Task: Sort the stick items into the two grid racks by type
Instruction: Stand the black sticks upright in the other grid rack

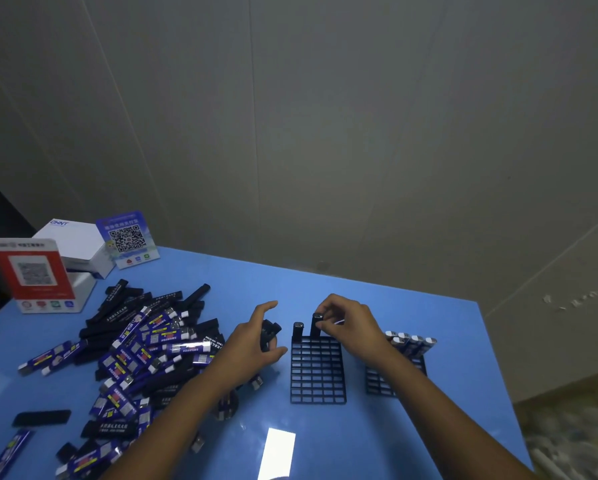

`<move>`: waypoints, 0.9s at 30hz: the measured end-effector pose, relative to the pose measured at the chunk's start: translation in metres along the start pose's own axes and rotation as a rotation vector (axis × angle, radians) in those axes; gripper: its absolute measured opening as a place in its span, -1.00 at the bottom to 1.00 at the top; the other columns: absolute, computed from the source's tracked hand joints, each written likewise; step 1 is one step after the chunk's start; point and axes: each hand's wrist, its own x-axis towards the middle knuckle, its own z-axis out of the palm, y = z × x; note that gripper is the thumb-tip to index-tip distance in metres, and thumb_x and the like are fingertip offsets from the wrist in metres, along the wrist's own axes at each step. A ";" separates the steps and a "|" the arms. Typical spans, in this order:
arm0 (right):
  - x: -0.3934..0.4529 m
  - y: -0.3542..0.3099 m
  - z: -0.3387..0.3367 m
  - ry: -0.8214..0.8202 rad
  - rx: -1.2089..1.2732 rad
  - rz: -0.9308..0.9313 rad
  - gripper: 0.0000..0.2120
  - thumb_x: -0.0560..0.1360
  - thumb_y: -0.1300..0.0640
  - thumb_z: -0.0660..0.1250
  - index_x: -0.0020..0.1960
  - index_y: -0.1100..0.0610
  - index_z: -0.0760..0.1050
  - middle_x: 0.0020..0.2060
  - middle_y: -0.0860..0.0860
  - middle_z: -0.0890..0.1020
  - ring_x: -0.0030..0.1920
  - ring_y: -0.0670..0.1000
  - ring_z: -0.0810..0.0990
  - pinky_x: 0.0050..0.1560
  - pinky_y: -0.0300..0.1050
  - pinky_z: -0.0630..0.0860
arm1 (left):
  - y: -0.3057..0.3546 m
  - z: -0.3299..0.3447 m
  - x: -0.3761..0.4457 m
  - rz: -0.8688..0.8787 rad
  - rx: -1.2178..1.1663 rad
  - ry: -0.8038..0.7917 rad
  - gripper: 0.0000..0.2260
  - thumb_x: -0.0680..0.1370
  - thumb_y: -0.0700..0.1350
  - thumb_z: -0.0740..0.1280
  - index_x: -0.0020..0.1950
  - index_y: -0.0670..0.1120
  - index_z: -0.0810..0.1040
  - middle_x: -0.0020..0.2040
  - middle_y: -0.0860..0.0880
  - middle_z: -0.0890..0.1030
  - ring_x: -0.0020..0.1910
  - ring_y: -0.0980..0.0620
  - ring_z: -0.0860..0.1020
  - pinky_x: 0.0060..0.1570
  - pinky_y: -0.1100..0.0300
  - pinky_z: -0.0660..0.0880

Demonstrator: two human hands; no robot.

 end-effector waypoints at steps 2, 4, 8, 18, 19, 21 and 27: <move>0.004 0.006 0.004 -0.006 -0.028 0.019 -0.80 0.48 0.25 0.47 -0.11 -0.04 0.57 -0.19 -0.05 0.68 -0.16 -0.11 0.66 -0.05 -0.22 0.60 | -0.001 -0.001 0.003 -0.009 -0.008 -0.004 -0.28 0.49 -0.15 0.47 0.52 0.10 0.15 -0.25 0.02 0.61 -0.33 0.20 0.56 -0.20 0.36 0.49; 0.008 0.011 0.008 -0.018 -0.042 0.031 -0.80 0.48 0.28 0.45 -0.11 -0.01 0.57 -0.20 -0.03 0.69 -0.16 -0.09 0.67 -0.04 -0.16 0.62 | -0.002 -0.001 0.005 -0.012 -0.012 -0.007 -0.28 0.49 -0.16 0.46 0.52 0.10 0.15 -0.25 0.02 0.61 -0.33 0.21 0.55 -0.21 0.37 0.48; 0.016 0.020 0.016 -0.043 -0.061 0.043 -0.82 0.47 0.29 0.45 -0.10 0.02 0.59 -0.20 -0.02 0.70 -0.16 -0.08 0.68 -0.03 -0.12 0.64 | -0.006 -0.002 0.008 -0.026 -0.023 -0.012 -0.28 0.49 -0.17 0.46 0.53 0.08 0.14 -0.25 0.02 0.61 -0.33 0.22 0.55 -0.22 0.39 0.47; 0.021 0.028 0.029 -0.076 -0.138 0.044 -0.85 0.47 0.24 0.47 -0.09 0.00 0.59 -0.20 -0.08 0.70 -0.16 -0.14 0.66 -0.05 -0.18 0.62 | -0.017 -0.004 0.014 -0.054 -0.030 0.000 -0.28 0.48 -0.17 0.47 0.52 0.10 0.15 -0.23 0.00 0.62 -0.30 0.18 0.59 -0.22 0.38 0.47; 0.021 0.028 0.030 -0.065 -0.149 0.046 -0.86 0.47 0.23 0.47 -0.09 0.00 0.59 -0.20 -0.09 0.69 -0.17 -0.15 0.65 -0.07 -0.21 0.61 | -0.018 -0.004 0.014 -0.054 -0.033 0.001 -0.28 0.48 -0.17 0.47 0.52 0.10 0.16 -0.24 0.00 0.62 -0.30 0.17 0.59 -0.21 0.39 0.47; 0.021 0.027 0.032 -0.040 -0.167 0.048 -0.86 0.47 0.22 0.48 -0.10 0.00 0.58 -0.21 -0.10 0.69 -0.19 -0.17 0.64 -0.12 -0.29 0.58 | -0.019 -0.004 0.014 -0.053 -0.035 0.004 -0.28 0.48 -0.17 0.47 0.52 0.10 0.16 -0.24 0.00 0.62 -0.30 0.17 0.58 -0.21 0.39 0.47; 0.019 0.024 0.037 -0.014 -0.189 0.064 -0.84 0.46 0.22 0.49 -0.14 -0.01 0.56 -0.27 -0.11 0.68 -0.23 -0.17 0.64 -0.12 -0.21 0.61 | -0.017 -0.005 0.012 -0.049 -0.034 0.007 -0.28 0.48 -0.17 0.47 0.52 0.10 0.16 -0.23 0.00 0.63 -0.29 0.17 0.59 -0.21 0.39 0.48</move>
